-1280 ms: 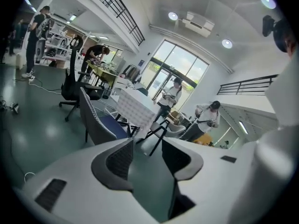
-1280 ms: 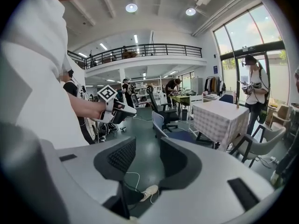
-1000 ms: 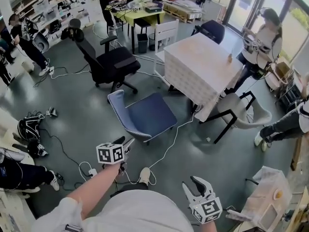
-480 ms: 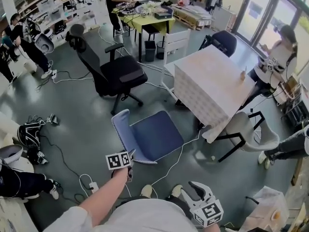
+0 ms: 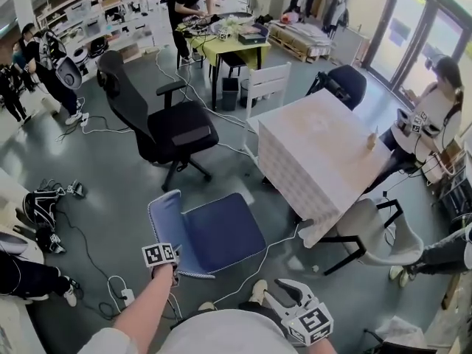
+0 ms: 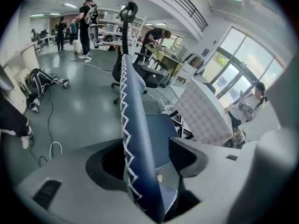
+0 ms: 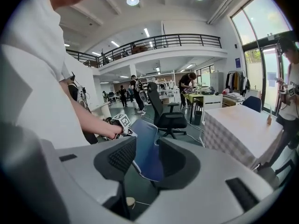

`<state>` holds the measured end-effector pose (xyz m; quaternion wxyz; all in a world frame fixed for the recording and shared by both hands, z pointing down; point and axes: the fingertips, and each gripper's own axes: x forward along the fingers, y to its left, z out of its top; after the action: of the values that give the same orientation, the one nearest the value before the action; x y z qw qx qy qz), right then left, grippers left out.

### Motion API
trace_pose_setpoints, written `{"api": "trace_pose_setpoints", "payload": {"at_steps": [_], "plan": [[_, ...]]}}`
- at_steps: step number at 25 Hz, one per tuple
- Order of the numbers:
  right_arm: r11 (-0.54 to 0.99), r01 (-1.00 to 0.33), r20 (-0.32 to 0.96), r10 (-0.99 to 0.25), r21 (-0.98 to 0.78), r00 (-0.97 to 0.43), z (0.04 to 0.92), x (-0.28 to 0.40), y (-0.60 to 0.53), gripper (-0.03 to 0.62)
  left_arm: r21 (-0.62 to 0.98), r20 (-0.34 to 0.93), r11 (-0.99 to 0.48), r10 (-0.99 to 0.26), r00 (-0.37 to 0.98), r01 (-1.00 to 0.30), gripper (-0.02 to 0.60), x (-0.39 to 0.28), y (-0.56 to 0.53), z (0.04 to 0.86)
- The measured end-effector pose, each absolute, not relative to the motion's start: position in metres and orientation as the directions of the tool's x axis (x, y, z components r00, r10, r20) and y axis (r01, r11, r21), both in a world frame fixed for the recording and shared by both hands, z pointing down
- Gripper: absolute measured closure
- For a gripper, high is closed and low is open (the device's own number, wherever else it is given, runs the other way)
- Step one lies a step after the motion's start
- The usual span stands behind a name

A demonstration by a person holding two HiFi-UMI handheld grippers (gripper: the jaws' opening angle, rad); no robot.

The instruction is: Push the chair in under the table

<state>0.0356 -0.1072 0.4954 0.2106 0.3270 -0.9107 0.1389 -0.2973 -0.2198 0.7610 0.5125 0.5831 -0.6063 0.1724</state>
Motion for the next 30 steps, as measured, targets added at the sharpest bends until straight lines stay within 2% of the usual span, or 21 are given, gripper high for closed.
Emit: {"api": "trace_pose_setpoints", "payload": {"at_steps": [2, 3, 5, 17, 24, 30], "plan": [[0.757, -0.643, 0.470, -0.528, -0.117, -0.707, 0.492, 0.057, -0.123, 0.431, 0.345, 0.846, 0.337, -0.516, 0.135, -0.876, 0.347, -0.305, -0.219, 0.767], [0.761, -0.638, 0.471, -0.523, -0.117, -0.711, 0.492, 0.067, -0.129, 0.431, 0.313, 0.857, 0.367, -0.506, 0.094, -0.876, 0.428, -0.309, -0.217, 0.769], [0.768, -0.630, 0.478, -0.512, -0.118, -0.714, 0.494, 0.086, -0.138, 0.431, 0.282, 0.868, 0.402, -0.494, 0.053, -0.871, 0.467, -0.313, -0.216, 0.772], [0.811, -0.561, 0.481, -0.429, -0.168, -0.765, 0.507, 0.159, -0.171, 0.433, 0.346, 0.852, 0.529, -0.522, 0.024, -0.775, 0.507, -0.217, -0.223, 0.754], [0.787, -0.591, 0.494, -0.448, -0.178, -0.745, 0.514, 0.194, -0.174, 0.433, 0.382, 0.847, 0.557, -0.530, 0.039, -0.737, 0.509, -0.170, -0.251, 0.753], [0.757, -0.630, 0.503, -0.482, -0.173, -0.717, 0.517, 0.219, -0.179, 0.433, 0.386, 0.843, 0.526, -0.535, 0.058, -0.757, 0.509, -0.138, -0.289, 0.750]]}}
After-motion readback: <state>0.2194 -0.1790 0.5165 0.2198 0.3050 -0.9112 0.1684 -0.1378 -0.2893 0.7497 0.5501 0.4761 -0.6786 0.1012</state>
